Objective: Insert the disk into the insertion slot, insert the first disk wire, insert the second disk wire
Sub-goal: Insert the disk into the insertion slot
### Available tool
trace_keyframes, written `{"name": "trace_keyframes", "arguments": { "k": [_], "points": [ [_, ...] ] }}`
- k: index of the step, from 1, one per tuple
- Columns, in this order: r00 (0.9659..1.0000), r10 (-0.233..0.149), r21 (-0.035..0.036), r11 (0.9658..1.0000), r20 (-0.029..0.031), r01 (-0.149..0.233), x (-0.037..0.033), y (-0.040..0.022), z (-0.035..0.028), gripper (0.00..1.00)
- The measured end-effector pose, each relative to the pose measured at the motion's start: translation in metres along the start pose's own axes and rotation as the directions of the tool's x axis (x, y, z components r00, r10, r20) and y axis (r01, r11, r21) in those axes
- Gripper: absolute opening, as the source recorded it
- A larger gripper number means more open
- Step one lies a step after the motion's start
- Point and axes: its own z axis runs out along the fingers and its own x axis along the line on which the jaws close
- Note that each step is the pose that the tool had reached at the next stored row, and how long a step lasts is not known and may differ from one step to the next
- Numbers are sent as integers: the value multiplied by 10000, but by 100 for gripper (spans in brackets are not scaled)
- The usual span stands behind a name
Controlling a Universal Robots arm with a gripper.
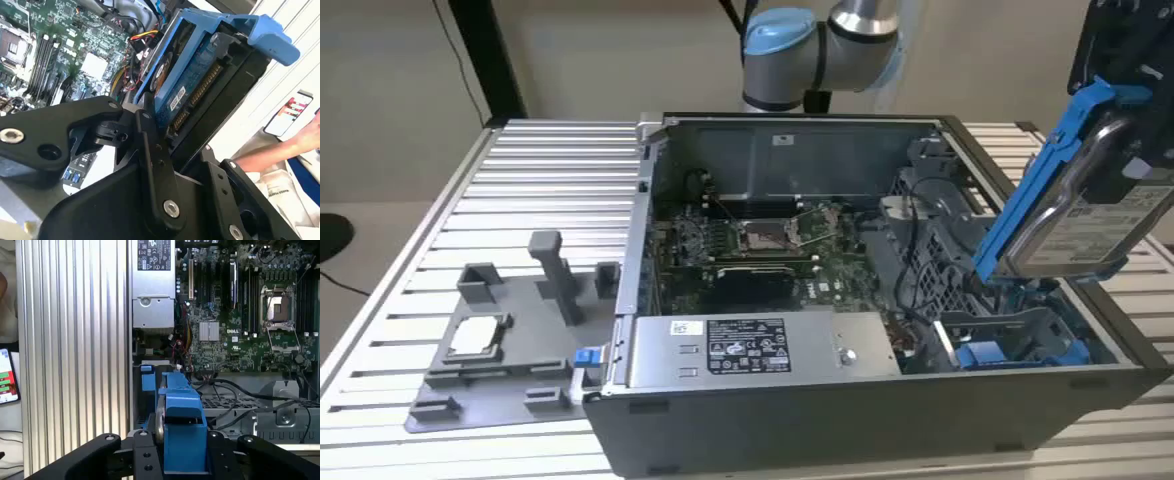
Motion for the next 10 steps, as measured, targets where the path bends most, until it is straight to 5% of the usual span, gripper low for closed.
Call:
{"name": "trace_keyframes", "arguments": {
  "k": [10],
  "points": [
    [10000, 0, 0, 10000, -9, 0, 0, 0, 0, 0]
  ]
}}
